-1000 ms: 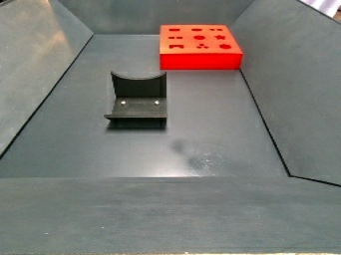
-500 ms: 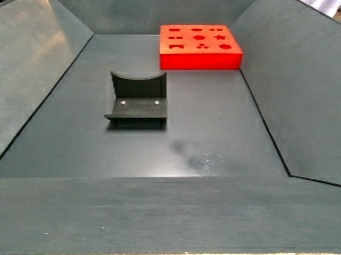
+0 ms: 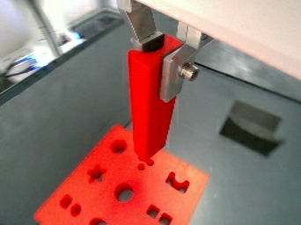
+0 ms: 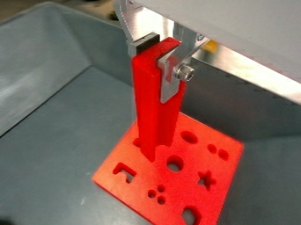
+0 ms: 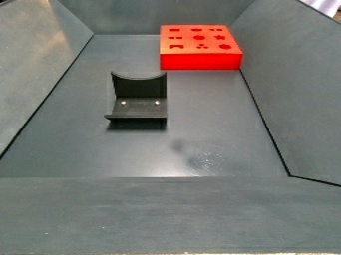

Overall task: Pick up the arch object. Move up. Move to above the board. Insert the arch object.
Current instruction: Insert the arch object.

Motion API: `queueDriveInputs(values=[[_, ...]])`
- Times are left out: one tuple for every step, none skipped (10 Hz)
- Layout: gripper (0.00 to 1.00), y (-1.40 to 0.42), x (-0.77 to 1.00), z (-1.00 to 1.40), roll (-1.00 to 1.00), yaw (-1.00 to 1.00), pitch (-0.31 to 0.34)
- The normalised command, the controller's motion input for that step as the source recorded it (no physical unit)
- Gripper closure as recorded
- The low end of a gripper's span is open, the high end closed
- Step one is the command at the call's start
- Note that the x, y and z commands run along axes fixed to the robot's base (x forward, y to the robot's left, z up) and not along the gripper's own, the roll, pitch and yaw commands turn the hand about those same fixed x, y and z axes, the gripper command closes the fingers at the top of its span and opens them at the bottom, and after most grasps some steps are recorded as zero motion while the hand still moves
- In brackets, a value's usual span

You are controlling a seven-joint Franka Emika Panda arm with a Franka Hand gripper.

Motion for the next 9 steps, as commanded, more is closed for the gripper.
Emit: queueDriveInputs(values=[[1.0,0.0,0.0,-0.29,0.0,-1.0,-0.004],[1.0,0.0,0.0,-0.29,0.0,-1.0,-0.006],[1.0,0.0,0.0,-0.3,0.0,-1.0,-0.006],[1.0,0.0,0.0,-0.31,0.0,-1.0,-0.013],[1.0,0.0,0.0,-0.31,0.0,-1.0,-0.013],[1.0,0.0,0.0,-0.32,0.0,-1.0,-0.017],[1.0,0.0,0.0,-0.43,0.02,-1.0,-0.044],[1.0,0.0,0.05,-0.51,0.06,-1.0,-0.049],[1.0,0.0,0.13,-0.51,0.06,-0.98,-0.059]])
